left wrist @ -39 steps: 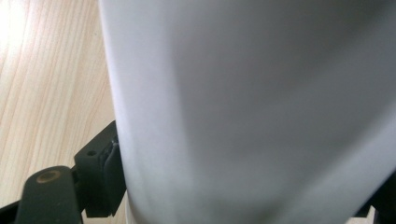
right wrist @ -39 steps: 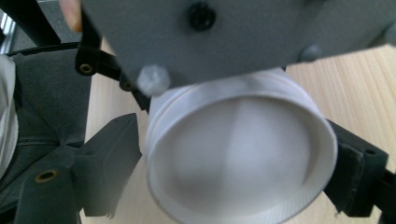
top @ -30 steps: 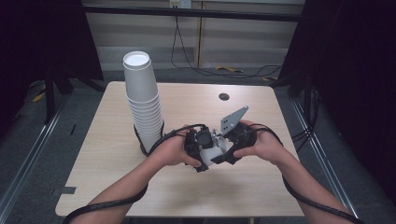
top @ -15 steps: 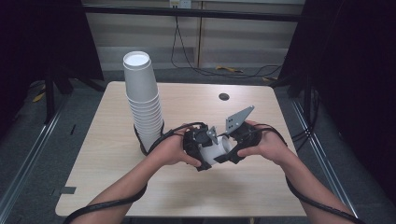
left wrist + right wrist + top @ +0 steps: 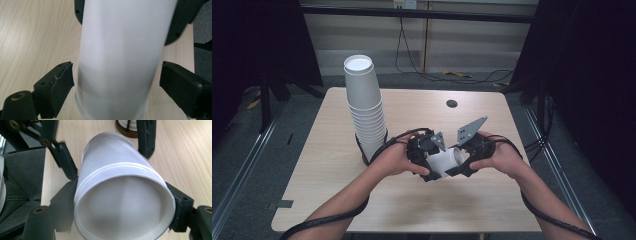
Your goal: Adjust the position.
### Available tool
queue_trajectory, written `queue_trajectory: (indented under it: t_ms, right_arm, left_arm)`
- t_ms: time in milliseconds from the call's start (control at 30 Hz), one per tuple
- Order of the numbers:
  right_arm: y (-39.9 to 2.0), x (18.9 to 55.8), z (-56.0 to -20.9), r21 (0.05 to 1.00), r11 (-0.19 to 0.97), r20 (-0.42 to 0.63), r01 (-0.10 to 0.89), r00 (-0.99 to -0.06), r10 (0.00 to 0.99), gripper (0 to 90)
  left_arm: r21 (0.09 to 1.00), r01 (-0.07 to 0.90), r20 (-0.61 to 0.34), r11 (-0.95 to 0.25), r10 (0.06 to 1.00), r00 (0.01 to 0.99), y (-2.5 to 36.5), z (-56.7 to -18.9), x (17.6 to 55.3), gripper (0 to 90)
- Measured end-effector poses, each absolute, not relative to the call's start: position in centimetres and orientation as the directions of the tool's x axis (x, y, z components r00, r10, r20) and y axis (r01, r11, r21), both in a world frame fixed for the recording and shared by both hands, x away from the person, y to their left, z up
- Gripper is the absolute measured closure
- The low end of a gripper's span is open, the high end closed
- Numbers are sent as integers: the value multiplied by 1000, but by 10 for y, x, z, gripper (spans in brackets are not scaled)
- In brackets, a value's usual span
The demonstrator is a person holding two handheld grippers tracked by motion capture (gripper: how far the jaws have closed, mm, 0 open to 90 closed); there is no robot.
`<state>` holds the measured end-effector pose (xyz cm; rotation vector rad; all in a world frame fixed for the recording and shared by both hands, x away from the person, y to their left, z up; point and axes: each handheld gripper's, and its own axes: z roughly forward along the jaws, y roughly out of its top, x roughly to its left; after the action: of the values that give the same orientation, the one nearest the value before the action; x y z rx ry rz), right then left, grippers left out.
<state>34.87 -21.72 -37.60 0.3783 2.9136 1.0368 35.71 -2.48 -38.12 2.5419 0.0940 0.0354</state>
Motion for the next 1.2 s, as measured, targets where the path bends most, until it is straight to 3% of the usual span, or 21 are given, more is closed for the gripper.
queue_trajectory:
  t_ms: [667,1200]
  right_arm:
    - [-248,350,-375,657,698,91,284,-949,301,240]
    - [-247,351,-371,680,680,102,273,-954,281,239]
  left_arm:
    - [627,125,-34,-769,133,991,-4,-392,361,90]
    - [628,140,-44,-766,145,989,-6,-407,362,79]
